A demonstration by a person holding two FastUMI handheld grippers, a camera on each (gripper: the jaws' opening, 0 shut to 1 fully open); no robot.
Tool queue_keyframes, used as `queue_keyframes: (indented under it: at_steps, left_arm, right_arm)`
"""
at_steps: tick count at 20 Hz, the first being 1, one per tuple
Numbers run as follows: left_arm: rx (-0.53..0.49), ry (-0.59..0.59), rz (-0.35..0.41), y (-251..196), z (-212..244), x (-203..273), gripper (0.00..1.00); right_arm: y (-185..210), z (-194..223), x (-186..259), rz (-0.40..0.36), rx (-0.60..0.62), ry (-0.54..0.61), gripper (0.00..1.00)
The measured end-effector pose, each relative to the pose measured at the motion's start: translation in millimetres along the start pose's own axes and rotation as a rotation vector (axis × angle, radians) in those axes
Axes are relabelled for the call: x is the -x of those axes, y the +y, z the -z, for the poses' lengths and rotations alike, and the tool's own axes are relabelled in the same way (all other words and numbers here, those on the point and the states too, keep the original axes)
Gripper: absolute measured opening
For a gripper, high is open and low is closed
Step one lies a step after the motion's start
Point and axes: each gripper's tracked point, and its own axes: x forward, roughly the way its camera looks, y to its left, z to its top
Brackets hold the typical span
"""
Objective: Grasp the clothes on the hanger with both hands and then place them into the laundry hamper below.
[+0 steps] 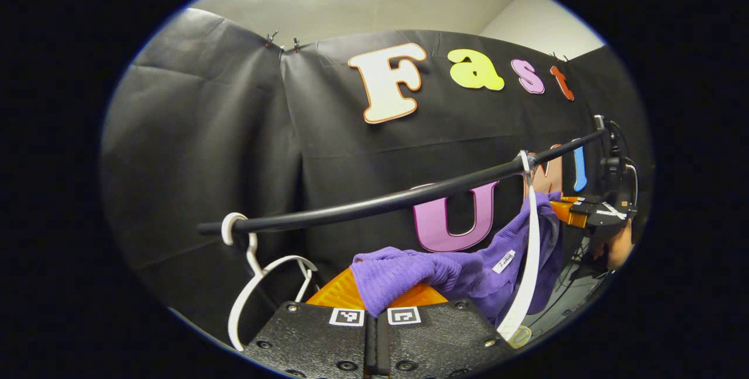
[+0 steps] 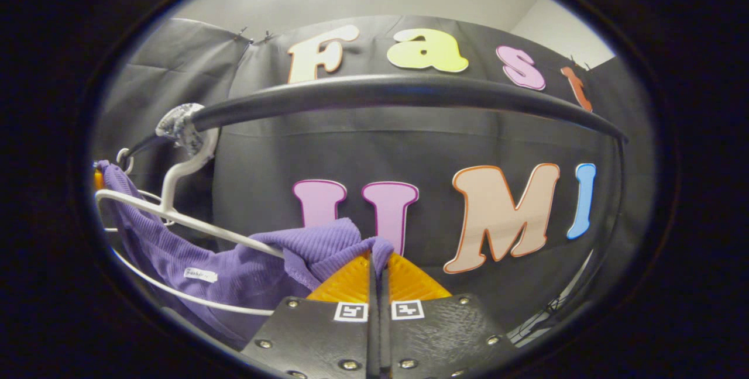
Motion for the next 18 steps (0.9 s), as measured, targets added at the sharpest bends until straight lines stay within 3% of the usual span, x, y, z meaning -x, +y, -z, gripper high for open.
queue_keyframes:
  at_steps: [11, 18]
  left_arm:
    - [0.199, 0.043, 0.121, -20.0, 62.5, -37.9, 0.01]
    - [0.347, 0.06, 0.284, -47.7, 90.5, -59.7, 0.0]
  right_arm:
    - [-27.2, 67.3, -43.8, 0.111, -0.016, 0.05, 0.0]
    - [-39.1, 115.0, -63.4, 0.132, -0.126, 0.136, 0.01]
